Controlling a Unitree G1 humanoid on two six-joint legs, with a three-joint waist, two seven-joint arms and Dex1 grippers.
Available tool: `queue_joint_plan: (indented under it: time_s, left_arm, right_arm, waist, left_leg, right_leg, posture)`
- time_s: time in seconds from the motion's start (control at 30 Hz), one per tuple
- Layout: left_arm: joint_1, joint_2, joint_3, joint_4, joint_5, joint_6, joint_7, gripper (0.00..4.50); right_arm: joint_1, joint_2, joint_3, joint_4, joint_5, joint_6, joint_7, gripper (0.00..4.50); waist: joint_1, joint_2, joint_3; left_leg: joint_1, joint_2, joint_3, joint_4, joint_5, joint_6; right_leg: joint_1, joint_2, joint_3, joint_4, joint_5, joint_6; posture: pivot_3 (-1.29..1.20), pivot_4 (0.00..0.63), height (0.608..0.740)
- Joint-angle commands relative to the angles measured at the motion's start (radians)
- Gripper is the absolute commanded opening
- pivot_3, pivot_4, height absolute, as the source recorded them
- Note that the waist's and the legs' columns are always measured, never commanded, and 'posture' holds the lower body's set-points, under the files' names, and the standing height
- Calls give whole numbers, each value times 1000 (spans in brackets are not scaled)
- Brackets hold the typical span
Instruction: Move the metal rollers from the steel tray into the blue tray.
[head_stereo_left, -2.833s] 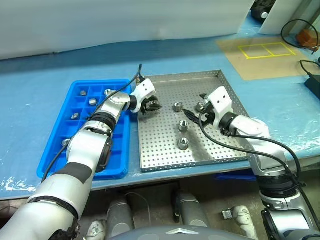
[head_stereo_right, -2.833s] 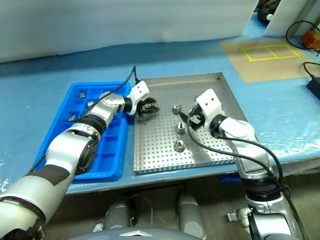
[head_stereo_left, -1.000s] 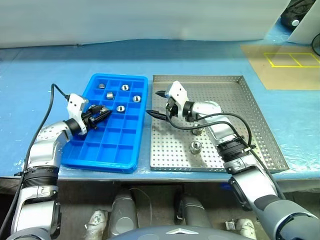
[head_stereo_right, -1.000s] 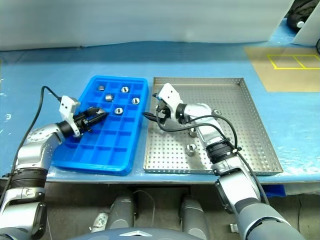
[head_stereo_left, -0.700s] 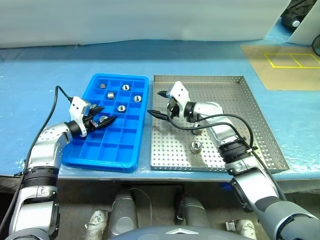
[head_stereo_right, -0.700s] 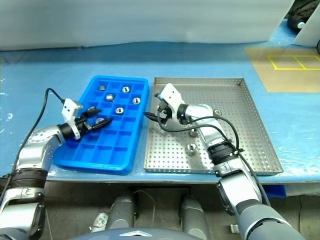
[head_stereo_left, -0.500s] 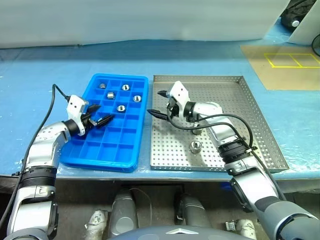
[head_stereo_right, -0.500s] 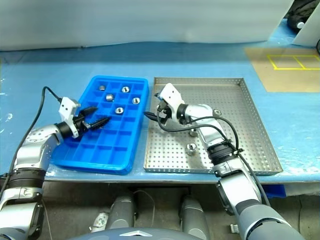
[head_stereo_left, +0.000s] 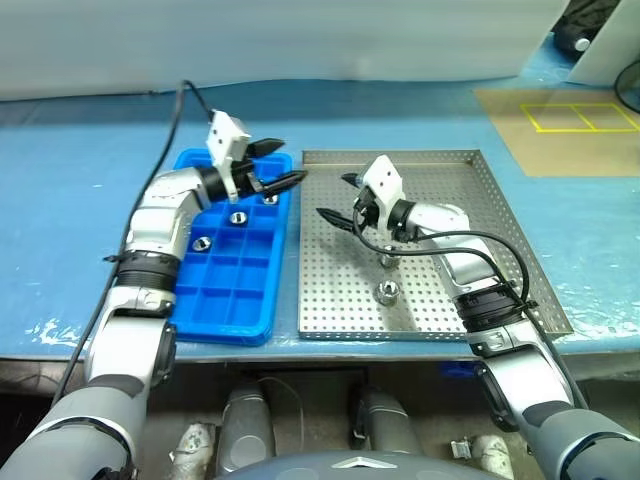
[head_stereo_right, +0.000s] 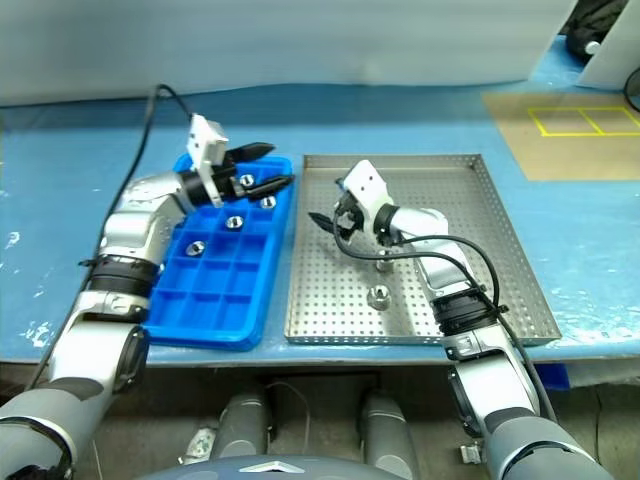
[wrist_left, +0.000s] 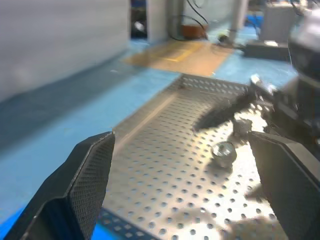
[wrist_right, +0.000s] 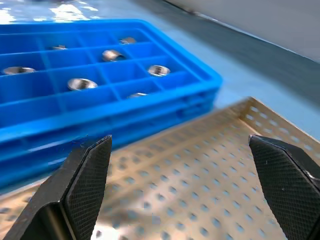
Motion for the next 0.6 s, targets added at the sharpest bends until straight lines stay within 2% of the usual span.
queue_joint_plan:
  time_s: [0.03, 0.33, 0.6]
  left_arm:
    - [-61, -48, -54, 134, 51, -88, -81, 4466]
    - [-185, -186, -87, 430, 138, -241, -168, 4466]
    - [-253, -290, -94, 570, 208, -312, -198, 4466]
  right_arm:
    - [43, -41, -62, -129, 11, 40, -33, 4500]
    - [271, -166, -199, -456, 48, 224, -88, 4500]
    - [531, -225, -353, -780, 154, 430, -109, 4500]
  waist:
    - [-11, 0, 0]
    - [-51, 0, 0]
    - [-95, 0, 0]
  left_leg:
    - [-1, 0, 0, 0, 0, 0]
    - [1, -1, 1, 1, -4, 7]
    - [6, -2, 3, 1, -7, 12]
  right_leg:
    - [0, 0, 0, -1, 0, 0]
    - [4, 0, 1, -6, 0, 0]
    - [12, -1, 3, -12, 0, 1]
  posture:
    - [-326, 150, 740]
    - [-569, 150, 740]
    - [-727, 150, 740]
